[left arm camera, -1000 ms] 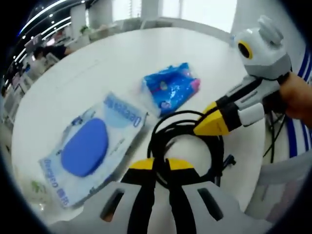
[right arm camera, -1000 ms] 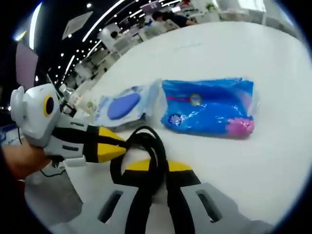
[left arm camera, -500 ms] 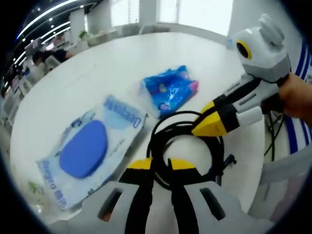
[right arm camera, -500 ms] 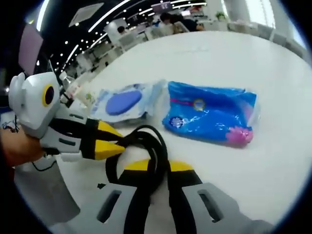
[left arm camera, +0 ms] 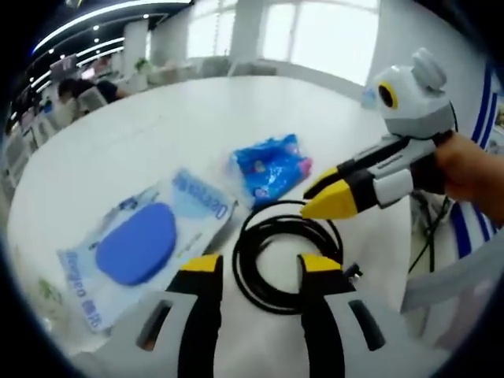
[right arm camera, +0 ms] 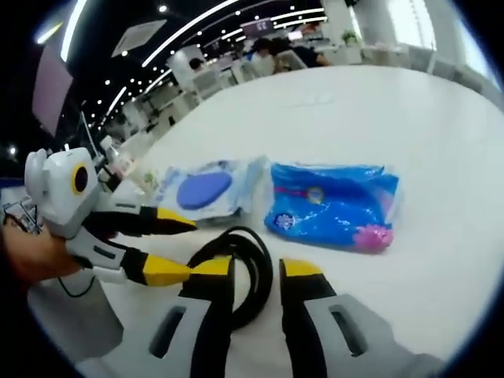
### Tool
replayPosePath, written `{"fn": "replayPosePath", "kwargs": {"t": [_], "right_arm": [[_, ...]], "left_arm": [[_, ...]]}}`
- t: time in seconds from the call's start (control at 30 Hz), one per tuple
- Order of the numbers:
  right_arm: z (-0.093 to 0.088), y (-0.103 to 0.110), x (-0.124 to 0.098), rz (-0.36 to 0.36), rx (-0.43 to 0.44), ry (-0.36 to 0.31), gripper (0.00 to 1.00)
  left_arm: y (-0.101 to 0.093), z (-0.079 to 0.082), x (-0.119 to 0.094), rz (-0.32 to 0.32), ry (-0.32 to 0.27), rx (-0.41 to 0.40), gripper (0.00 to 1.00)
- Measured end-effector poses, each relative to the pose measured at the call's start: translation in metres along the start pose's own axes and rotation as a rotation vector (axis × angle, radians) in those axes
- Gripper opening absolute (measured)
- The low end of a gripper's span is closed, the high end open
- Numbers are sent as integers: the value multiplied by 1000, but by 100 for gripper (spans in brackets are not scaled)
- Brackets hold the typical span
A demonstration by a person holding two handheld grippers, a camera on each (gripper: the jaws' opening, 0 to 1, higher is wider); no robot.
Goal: Arrange the tabletop items into an orderly group along one side of the table until the central work area is clear of visible clutter.
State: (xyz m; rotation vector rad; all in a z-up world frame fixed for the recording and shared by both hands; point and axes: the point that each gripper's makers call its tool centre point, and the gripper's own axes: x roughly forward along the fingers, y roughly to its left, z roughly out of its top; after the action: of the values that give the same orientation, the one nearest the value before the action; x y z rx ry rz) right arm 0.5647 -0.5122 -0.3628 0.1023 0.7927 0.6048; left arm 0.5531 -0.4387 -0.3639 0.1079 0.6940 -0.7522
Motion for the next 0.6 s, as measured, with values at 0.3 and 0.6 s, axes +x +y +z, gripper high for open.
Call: {"fn": "replayPosePath", "kwargs": {"t": [0.3,0.6], "right_arm": [[13,1,-12,-2,-36,-52,25],[18,0,-12,-2,-64,-74,38]], "left_arm": [[-8,13,-11,-69,-106,22,55],[-21,14,-14,-148,-138,0,89]]}}
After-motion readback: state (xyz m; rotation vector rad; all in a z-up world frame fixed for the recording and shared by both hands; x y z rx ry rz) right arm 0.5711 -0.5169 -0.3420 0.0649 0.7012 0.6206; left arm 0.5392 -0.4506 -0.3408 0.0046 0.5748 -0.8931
